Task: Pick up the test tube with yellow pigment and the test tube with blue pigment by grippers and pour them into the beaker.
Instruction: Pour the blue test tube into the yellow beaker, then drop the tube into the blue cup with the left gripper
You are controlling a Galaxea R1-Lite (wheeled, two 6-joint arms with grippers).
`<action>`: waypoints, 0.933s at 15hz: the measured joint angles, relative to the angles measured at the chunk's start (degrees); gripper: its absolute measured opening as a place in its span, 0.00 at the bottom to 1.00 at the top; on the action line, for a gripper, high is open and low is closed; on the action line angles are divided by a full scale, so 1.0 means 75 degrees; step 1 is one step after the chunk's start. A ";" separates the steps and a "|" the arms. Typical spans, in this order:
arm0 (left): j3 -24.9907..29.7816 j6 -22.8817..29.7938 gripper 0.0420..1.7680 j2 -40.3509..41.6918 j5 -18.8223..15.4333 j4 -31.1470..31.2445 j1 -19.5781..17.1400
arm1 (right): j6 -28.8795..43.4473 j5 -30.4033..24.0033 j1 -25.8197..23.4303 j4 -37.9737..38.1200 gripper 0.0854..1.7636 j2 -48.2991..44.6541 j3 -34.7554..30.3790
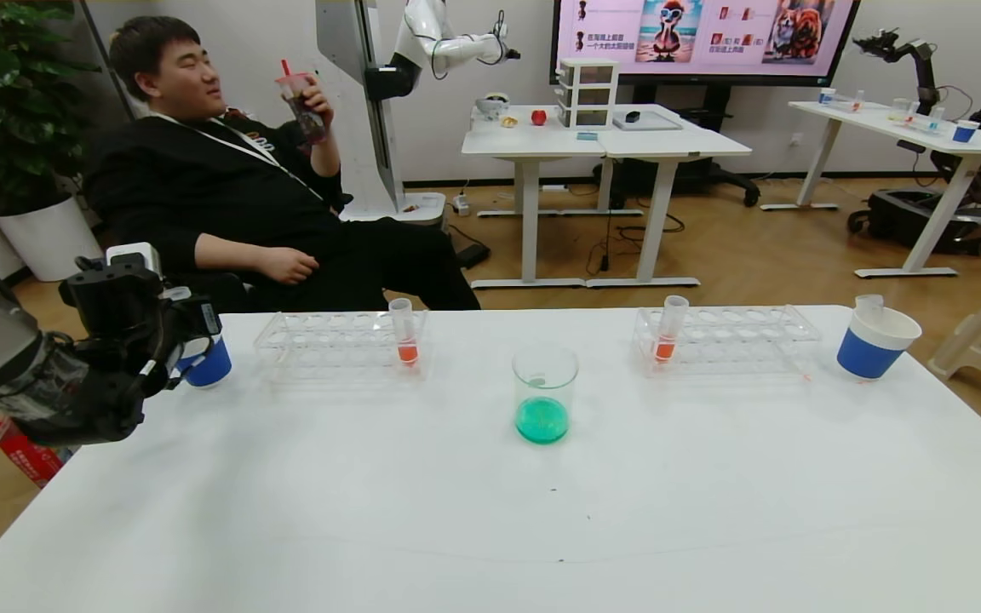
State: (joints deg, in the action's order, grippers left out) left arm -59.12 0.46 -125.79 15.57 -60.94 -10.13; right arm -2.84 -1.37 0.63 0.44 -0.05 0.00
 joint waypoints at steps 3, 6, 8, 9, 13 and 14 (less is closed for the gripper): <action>0.0189 0.0008 0.32 -0.0005 -0.0007 -0.0172 0.0010 | 0.0000 -0.0002 0.0007 0.0000 0.98 0.0000 0.0000; 0.0228 0.0008 0.86 0.0033 -0.0003 -0.0245 -0.0016 | -0.0003 -0.0002 0.0007 0.0000 0.98 0.0000 0.0000; 0.0288 0.0007 0.99 0.0102 -0.0003 -0.0309 -0.0075 | -0.0003 -0.0002 0.0007 0.0000 0.98 0.0000 0.0000; 0.0306 0.0011 0.99 0.0166 -0.0007 -0.0319 -0.0098 | 0.0000 -0.0002 0.0007 0.0000 0.98 0.0000 0.0000; 0.0273 0.0026 0.99 0.0969 -0.0202 -0.0036 0.0211 | -0.0003 -0.0002 0.0007 0.0000 0.98 0.0000 0.0000; 0.0254 0.0023 0.99 0.1274 -0.0297 0.0341 0.0432 | -0.0003 -0.0002 0.0007 0.0000 0.98 0.0000 0.0000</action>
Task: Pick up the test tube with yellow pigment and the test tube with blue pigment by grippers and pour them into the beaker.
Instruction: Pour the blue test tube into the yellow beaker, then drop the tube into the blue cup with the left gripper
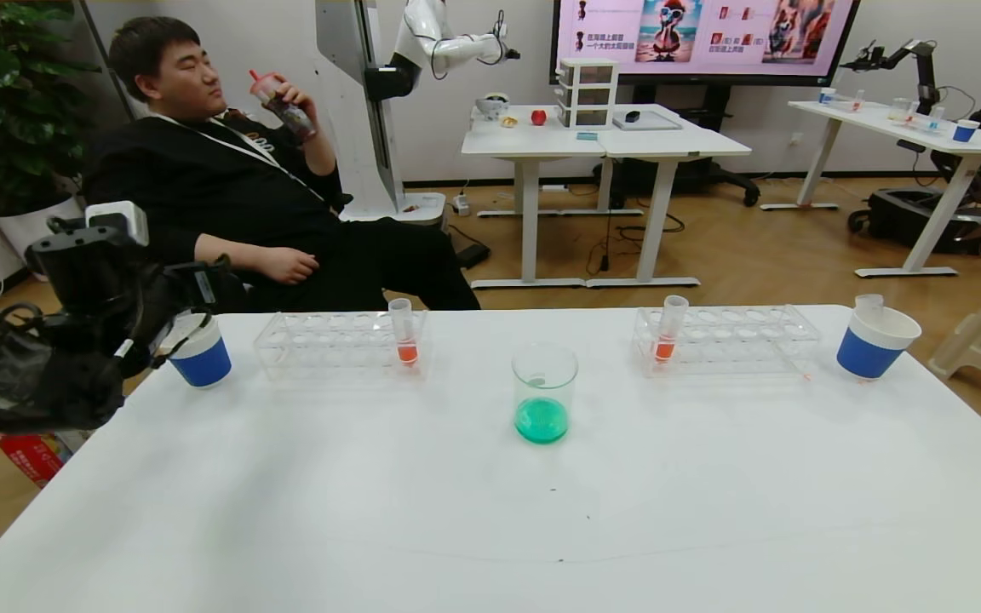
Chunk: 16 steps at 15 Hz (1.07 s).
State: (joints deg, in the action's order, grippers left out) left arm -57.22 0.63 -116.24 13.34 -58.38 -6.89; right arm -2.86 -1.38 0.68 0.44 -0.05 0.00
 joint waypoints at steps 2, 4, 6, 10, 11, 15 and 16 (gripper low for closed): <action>-0.0041 -0.0002 0.99 0.0556 -0.0189 0.0618 0.0582 | 0.0003 0.0000 0.0000 0.0000 0.98 0.0000 0.0000; -0.0024 -0.0011 0.99 0.1133 -0.0231 0.0886 0.1170 | 0.0003 0.0000 0.0000 -0.0003 0.98 0.0000 0.0000; 0.0137 -0.0015 0.99 0.1835 -0.0221 0.1284 0.1551 | 0.0003 0.0000 0.0000 0.0000 0.98 0.0000 0.0000; 0.0652 -0.0049 0.99 0.3911 -0.0239 0.2523 0.2072 | 0.0003 0.0000 0.0000 -0.0003 0.98 0.0000 0.0000; 0.0783 -0.0070 0.99 0.4485 -0.0245 0.2882 0.2141 | 0.0003 0.0000 0.0000 -0.0003 0.98 0.0000 0.0003; 0.1224 -0.0234 0.99 0.6918 -0.0236 0.4814 0.2233 | 0.0000 0.0000 0.0000 0.0000 0.98 0.0000 0.0000; 0.1334 -0.0371 0.99 0.7565 -0.0221 0.5364 0.2227 | 0.0003 0.0000 0.0000 -0.0003 0.98 0.0000 0.0000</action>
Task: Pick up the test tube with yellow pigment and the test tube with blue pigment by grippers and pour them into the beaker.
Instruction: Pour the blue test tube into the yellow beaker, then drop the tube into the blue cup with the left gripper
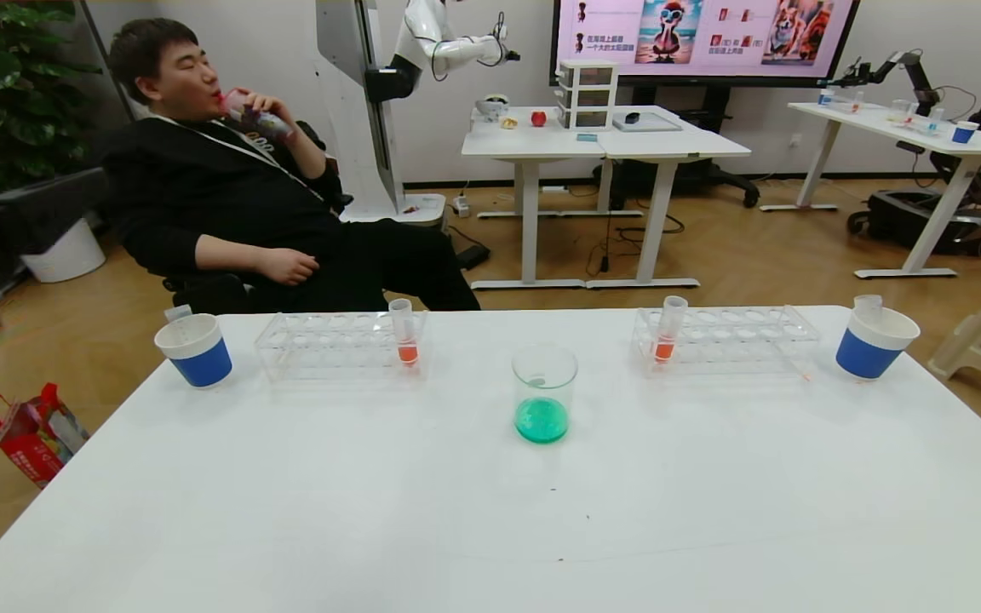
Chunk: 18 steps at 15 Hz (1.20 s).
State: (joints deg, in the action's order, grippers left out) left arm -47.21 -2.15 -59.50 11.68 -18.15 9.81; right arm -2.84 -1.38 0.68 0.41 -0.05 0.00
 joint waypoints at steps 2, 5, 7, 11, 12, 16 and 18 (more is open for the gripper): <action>0.0133 -0.0271 0.99 0.1190 0.0037 0.1234 -0.0041 | 0.0000 0.0000 0.0000 0.0003 0.98 0.0000 0.0000; -0.0007 -0.0621 0.99 0.2892 0.0067 0.3790 -0.0148 | 0.0000 0.0002 0.0000 0.0003 0.98 0.0000 0.0000; -0.0276 -0.0753 0.99 0.3768 0.0005 0.4775 -0.0424 | 0.0000 0.0000 0.0000 0.0000 0.98 0.0000 0.0000; 0.0067 -0.0912 0.99 0.5234 -0.0618 0.4997 -0.1011 | 0.0000 0.0000 0.0000 0.0000 0.98 0.0000 0.0000; 0.0262 -0.0907 0.99 0.5652 -0.1021 0.5003 -0.1070 | -0.0003 0.0000 0.0000 0.0003 0.98 0.0000 0.0000; 0.1442 -0.0775 0.99 0.7251 -0.2126 0.4723 -0.1239 | 0.0000 0.0000 0.0000 0.0003 0.98 0.0000 0.0000; 0.2436 -0.0449 0.99 0.7662 -0.2272 0.3886 -0.1268 | 0.0000 0.0000 0.0000 0.0003 0.98 0.0000 0.0000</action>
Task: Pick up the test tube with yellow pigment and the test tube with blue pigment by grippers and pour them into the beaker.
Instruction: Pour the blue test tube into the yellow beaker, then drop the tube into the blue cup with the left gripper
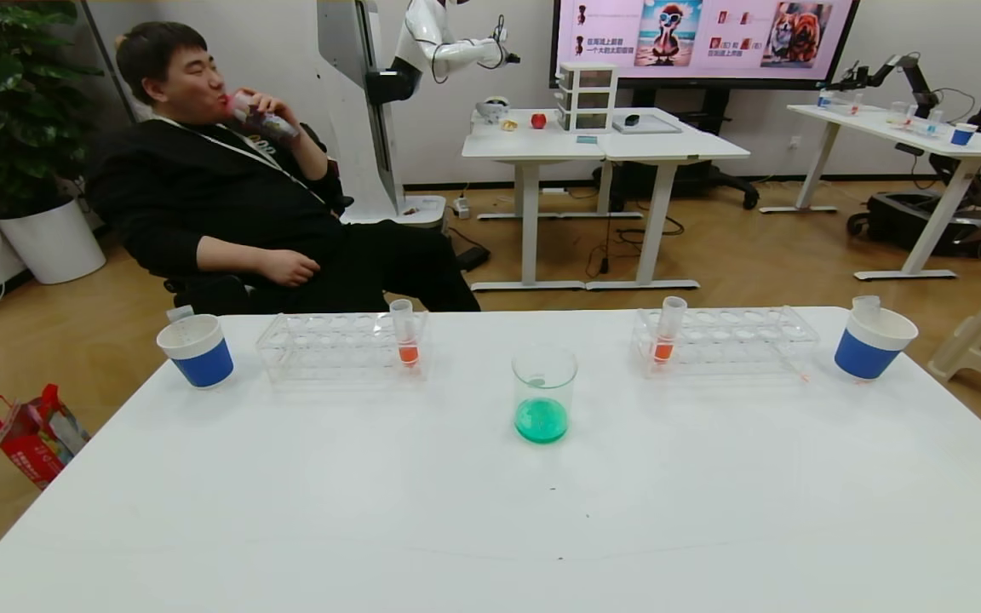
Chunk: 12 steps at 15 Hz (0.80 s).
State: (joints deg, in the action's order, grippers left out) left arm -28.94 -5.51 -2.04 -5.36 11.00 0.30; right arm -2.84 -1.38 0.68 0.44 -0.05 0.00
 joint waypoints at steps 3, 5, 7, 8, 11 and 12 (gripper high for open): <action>0.2129 0.0210 0.99 0.0231 0.0062 -0.1375 -0.0013 | 0.0000 0.0000 0.0000 -0.0003 0.98 0.0000 0.0000; 0.3342 0.0312 0.99 0.0268 0.0150 -0.1764 -0.0016 | -0.0003 -0.0010 0.0000 0.0000 0.98 0.0000 0.0000; 0.3662 0.0401 0.99 0.0281 0.0193 -0.1676 -0.0020 | -0.0003 -0.0007 -0.0007 0.0000 0.98 0.0000 0.0000; 0.3704 0.0453 0.99 0.0284 0.0205 -0.1671 -0.0020 | 0.0000 -0.0007 -0.0003 0.0000 0.98 0.0000 0.0000; 0.3761 0.0764 0.99 0.0284 0.0406 -0.1674 -0.0016 | 0.0000 -0.0007 0.0000 -0.0008 0.98 0.0000 0.0000; 0.3789 0.0707 0.99 0.0284 0.0632 -0.1645 -0.0016 | -0.0003 -0.0010 0.0000 -0.0011 0.98 0.0000 0.0000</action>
State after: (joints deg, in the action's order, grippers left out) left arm -0.52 -0.21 0.10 -0.62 -1.34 0.18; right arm -2.86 -1.45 0.68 0.35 -0.05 0.00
